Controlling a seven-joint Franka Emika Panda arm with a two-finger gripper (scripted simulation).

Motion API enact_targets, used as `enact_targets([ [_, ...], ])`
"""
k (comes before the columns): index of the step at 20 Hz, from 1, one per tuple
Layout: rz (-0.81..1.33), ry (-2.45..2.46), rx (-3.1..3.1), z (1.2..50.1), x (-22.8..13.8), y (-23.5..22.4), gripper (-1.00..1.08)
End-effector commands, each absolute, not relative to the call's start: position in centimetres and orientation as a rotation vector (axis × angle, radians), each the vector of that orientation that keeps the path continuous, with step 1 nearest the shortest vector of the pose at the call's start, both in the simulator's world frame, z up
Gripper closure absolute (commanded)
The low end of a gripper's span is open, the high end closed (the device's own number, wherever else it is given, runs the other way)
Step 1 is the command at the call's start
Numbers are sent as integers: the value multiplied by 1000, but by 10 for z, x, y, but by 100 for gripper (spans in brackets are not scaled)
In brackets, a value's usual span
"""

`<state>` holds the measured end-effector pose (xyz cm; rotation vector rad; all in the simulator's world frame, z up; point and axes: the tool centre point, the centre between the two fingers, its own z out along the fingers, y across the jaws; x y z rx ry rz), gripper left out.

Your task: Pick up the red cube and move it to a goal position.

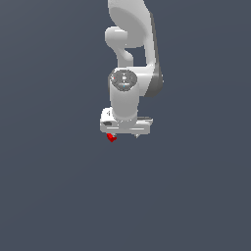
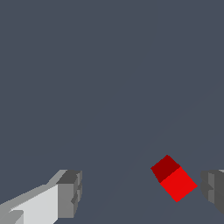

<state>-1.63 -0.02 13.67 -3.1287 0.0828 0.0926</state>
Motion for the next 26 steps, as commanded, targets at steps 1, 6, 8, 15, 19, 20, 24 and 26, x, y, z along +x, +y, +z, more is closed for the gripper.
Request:
enact_targets([
  [1,93,83,-3129,137,-16,0,-92],
  [6,91,57,-3130,134,-19,-1,-92],
  [8,89,32,-3130,132,-21,-2,-92],
  [15,77,-117,-3130,117,-34,-9,-92],
  [19,67,-245,-3124,104,-45,-15,-92],
  [20,64,-281,-3121,100,-48,-17,-92],
  [24,51,-432,-3105,84,-59,-27,-92],
  [26,45,-507,-3095,76,-64,-32,-92],
])
